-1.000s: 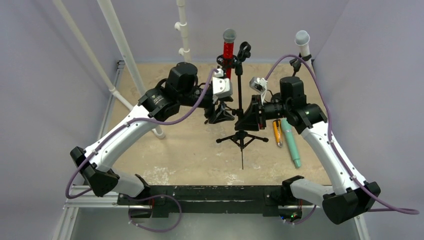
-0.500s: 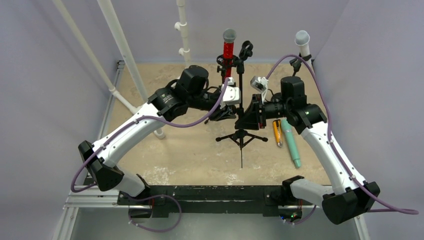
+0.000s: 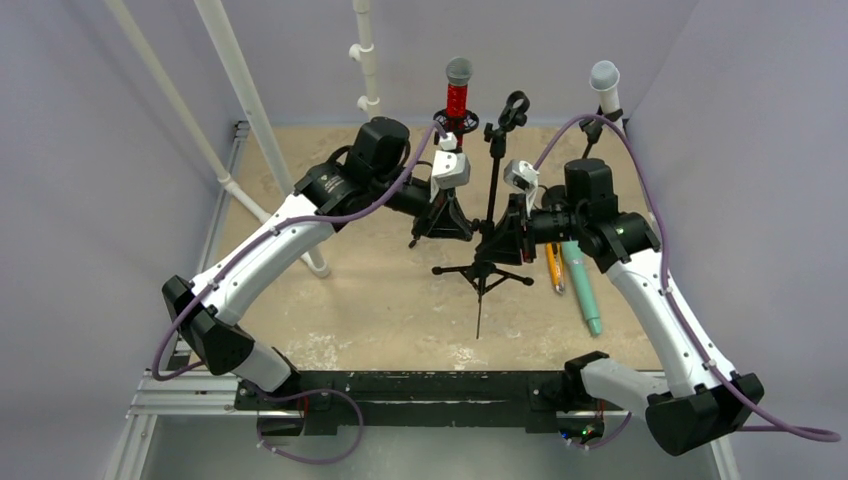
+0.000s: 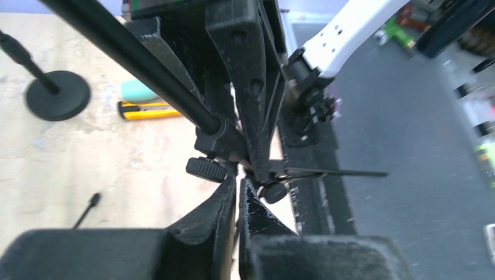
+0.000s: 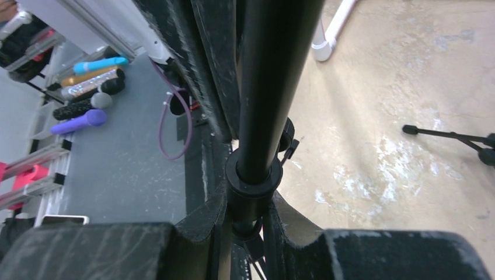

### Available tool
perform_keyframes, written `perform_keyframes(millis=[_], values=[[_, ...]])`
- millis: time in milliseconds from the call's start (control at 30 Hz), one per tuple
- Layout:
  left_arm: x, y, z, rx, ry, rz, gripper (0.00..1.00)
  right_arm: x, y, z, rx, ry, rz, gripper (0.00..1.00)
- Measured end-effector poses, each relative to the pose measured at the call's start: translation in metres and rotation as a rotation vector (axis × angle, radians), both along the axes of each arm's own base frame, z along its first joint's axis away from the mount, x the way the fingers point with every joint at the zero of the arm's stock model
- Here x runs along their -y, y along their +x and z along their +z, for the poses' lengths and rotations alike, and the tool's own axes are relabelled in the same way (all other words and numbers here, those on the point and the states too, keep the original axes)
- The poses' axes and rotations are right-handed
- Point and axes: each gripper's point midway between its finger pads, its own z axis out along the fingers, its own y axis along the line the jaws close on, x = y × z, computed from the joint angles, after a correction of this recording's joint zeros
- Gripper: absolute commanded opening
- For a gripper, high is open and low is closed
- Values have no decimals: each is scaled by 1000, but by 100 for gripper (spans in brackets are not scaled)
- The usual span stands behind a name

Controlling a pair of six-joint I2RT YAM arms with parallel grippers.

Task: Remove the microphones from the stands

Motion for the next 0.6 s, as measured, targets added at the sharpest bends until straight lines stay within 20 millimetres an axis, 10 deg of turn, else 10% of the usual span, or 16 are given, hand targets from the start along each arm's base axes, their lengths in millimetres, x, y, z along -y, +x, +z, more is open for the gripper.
perform_keyframes(millis=[233,600], values=[[-1,-3,5,-40,-22,-34,46,5,5,-8,10,-40,-33,0],[5,20,-9,300,79,63,54,2,-1,-8,-27,-25,-2,0]])
